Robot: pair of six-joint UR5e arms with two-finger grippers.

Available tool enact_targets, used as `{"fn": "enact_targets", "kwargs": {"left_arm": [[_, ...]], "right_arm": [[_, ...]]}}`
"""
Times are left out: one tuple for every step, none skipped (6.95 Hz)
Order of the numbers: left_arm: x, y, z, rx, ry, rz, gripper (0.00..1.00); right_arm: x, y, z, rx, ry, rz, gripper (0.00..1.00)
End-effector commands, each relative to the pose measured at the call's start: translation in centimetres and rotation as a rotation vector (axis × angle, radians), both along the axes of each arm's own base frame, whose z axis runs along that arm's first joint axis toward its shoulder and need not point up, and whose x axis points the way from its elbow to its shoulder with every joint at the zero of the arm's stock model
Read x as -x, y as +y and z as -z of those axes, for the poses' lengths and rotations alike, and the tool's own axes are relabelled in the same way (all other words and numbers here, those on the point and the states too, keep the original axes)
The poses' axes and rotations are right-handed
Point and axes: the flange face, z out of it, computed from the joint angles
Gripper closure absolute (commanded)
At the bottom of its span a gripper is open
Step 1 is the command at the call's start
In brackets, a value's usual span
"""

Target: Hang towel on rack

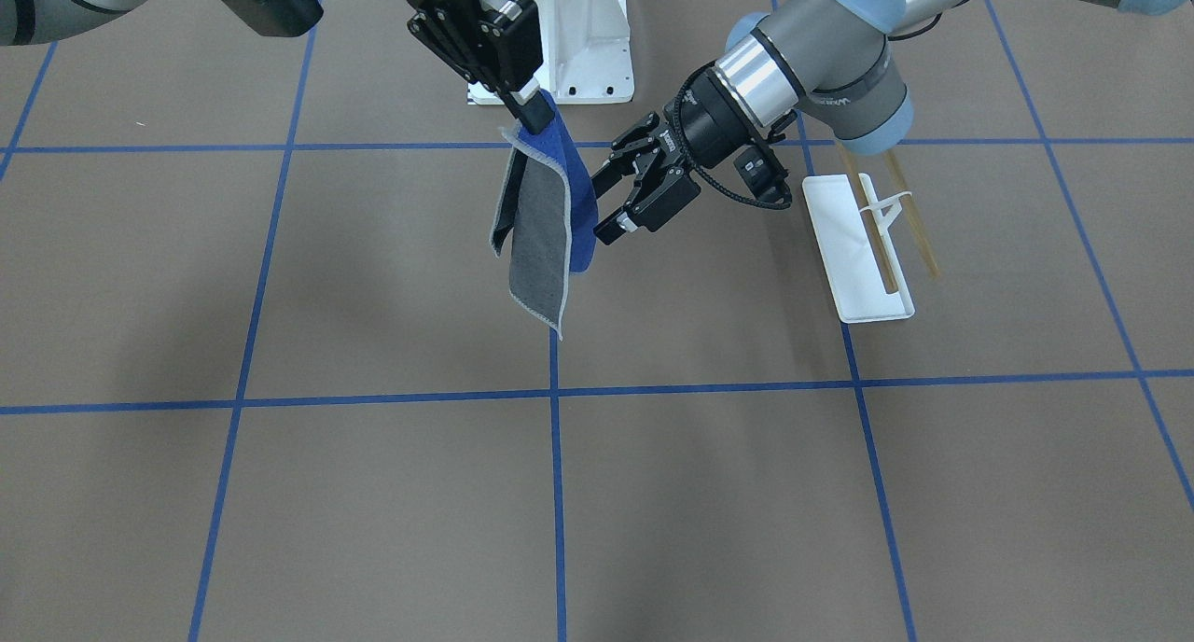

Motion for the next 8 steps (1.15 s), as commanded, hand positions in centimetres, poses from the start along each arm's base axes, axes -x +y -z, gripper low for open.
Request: {"fn": "enact_targets", "kwargs": {"left_arm": [[-0.16, 0.12, 0.07, -0.001, 0.002, -0.003, 0.08], [-0.11, -0.02, 0.26, 0.001, 0.007, 0.012, 0.29], [-0.10, -0.05, 0.24, -0.001, 0.009, 0.015, 0.59], [-0.08, -0.04, 0.25, -0.001, 0.011, 0.015, 0.88], [-0.18, -0.11, -0.03, -0.011, 0.021, 0.015, 1.00], [-0.25, -0.16, -0.34, -0.024, 0.040, 0.015, 1.00], [-0.23, -0.13, -0.57, -0.032, 0.042, 0.014, 1.00], [-0.18, -0.09, -0.50, -0.053, 0.036, 0.018, 1.00]], "right_arm": [[-0.20, 0.24, 0.17, -0.004, -0.005, 0.000, 1.00], [-0.18, 0.22, 0.08, -0.004, -0.003, 0.000, 1.00], [-0.16, 0.21, 0.00, -0.004, -0.002, 0.002, 1.00], [-0.16, 0.22, 0.01, -0.007, -0.003, 0.002, 1.00], [-0.22, 0.15, -0.08, -0.007, -0.001, 0.001, 1.00], [-0.21, 0.14, -0.15, -0.009, -0.001, 0.001, 1.00], [-0.17, 0.08, -0.34, -0.004, 0.001, 0.001, 1.00], [-0.24, 0.04, -0.34, -0.005, 0.002, 0.000, 0.44]]}}
